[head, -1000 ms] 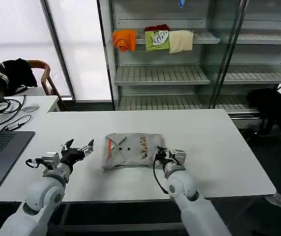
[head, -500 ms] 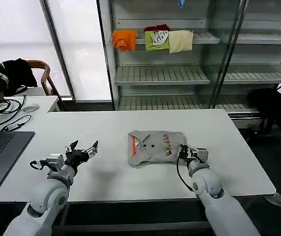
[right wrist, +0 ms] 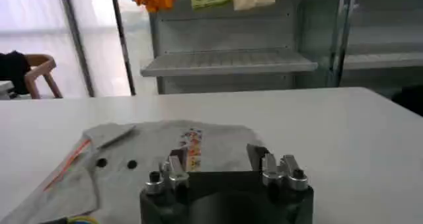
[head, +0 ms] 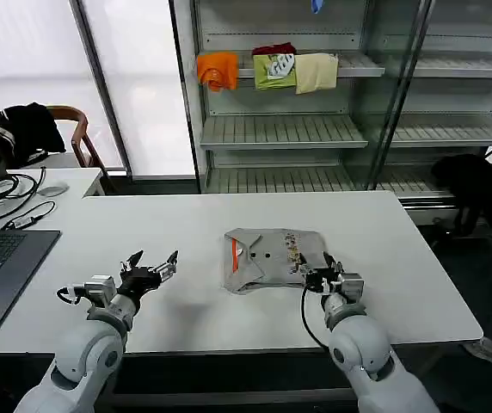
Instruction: Fold and organize the clothes.
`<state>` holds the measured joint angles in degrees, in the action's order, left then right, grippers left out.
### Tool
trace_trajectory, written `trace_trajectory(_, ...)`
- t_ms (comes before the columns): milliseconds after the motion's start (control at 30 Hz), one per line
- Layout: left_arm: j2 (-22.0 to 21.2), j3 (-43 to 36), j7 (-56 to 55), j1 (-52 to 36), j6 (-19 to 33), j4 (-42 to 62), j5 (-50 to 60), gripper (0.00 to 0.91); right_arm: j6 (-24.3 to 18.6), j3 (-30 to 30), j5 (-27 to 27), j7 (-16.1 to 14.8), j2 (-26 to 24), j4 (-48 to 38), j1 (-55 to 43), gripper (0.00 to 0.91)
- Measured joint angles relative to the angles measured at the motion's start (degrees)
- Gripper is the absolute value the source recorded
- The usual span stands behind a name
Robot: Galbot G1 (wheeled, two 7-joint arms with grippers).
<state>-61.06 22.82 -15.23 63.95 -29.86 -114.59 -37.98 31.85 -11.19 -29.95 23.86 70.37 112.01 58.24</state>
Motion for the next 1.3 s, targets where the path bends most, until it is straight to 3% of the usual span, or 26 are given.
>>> trace_trajectory(500, -0.63, -0.12, 0.37, 1.27, 0.11, -0.67, 0.21, 0.907, 0.4, 0.37, -0.08, 3.81, 2.36, 4.32, 6.04, 0.907)
trace_trajectory(1300, 0.16, 0.16, 1.05, 2.51, 0.18, -0.69, 0.38, 0.907, 1.03, -0.98, -7.72, 5.86, 1.4, 0.1, 5.16, 0.907)
